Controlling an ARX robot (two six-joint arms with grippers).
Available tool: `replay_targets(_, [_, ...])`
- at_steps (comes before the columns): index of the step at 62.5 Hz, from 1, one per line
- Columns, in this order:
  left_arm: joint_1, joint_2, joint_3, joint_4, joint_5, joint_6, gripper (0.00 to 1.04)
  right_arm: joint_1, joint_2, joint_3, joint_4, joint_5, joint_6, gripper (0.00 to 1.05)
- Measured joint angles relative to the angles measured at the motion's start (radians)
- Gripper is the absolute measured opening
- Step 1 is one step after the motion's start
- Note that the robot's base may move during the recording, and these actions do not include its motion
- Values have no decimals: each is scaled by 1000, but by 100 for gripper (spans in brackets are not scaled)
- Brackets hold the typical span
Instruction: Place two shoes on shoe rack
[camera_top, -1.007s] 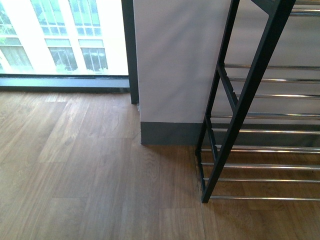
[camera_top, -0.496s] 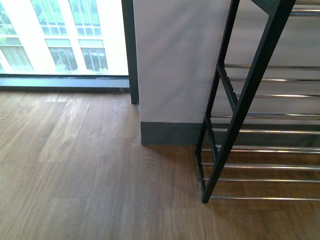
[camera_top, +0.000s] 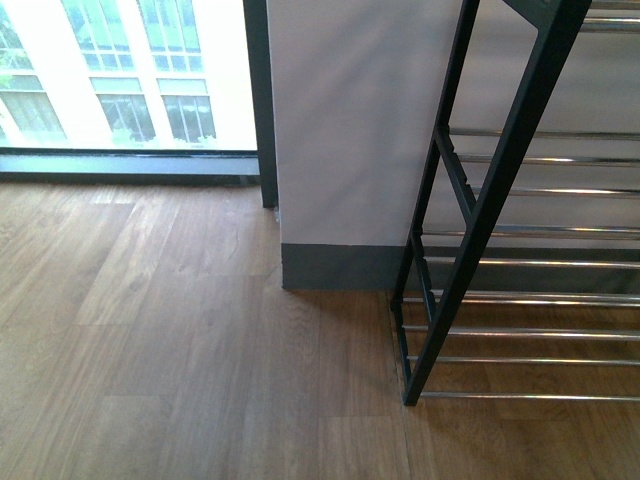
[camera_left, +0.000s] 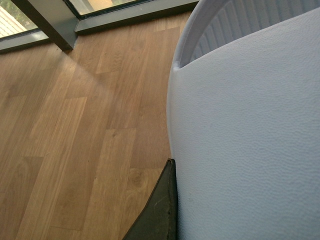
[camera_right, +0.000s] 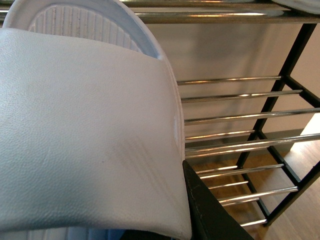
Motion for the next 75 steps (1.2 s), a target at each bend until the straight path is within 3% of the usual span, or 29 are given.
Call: replay_targets(75, [0, 0, 0, 0, -1, 0, 2, 0, 0, -2, 0, 1, 0, 1])
